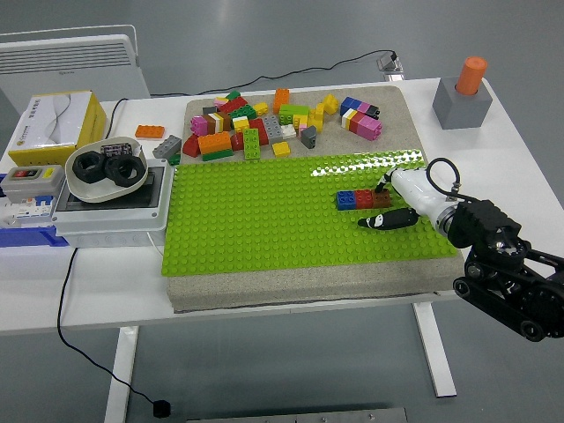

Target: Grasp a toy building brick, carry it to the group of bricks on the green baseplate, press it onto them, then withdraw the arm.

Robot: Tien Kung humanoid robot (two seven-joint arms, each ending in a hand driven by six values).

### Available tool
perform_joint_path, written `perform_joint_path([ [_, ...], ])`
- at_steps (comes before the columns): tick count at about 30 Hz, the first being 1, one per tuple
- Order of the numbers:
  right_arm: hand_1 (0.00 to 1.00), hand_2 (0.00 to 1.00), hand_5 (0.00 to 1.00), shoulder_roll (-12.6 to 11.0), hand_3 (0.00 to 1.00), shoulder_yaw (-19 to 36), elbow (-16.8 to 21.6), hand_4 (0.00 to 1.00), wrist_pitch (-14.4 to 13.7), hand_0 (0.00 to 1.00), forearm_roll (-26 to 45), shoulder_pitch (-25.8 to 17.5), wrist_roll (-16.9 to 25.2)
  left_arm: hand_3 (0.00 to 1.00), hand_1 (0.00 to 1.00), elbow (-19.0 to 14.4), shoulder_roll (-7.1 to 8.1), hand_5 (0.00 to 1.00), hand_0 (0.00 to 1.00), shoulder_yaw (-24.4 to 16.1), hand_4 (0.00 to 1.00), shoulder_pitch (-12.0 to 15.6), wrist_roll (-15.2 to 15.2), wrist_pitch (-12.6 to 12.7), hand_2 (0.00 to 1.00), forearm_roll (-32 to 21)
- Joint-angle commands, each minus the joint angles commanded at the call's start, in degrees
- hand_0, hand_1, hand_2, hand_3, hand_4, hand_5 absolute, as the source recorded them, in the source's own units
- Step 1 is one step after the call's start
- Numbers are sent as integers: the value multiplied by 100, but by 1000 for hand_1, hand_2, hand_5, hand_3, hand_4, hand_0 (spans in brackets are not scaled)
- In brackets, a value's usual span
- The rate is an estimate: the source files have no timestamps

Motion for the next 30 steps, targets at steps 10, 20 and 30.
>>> perform_joint_path([
  [10,841,878,677,22,639,-39,-25,998,-17,887,57,16,28,827,775,0,3,717,777,-7,927,-2,-1,-2,797,11],
  [20,839,877,674,31,638,-65,-35,998,-29,885,80,28,42,825,774,0,7,719,777,-15,927,-2,-2,-4,795,28],
  [30,836,876,669,44,638,-128,-102,998,-36,885,103,54,53,827,774,0,7,720,777,-9,927,-12,-3,3,795,19],
])
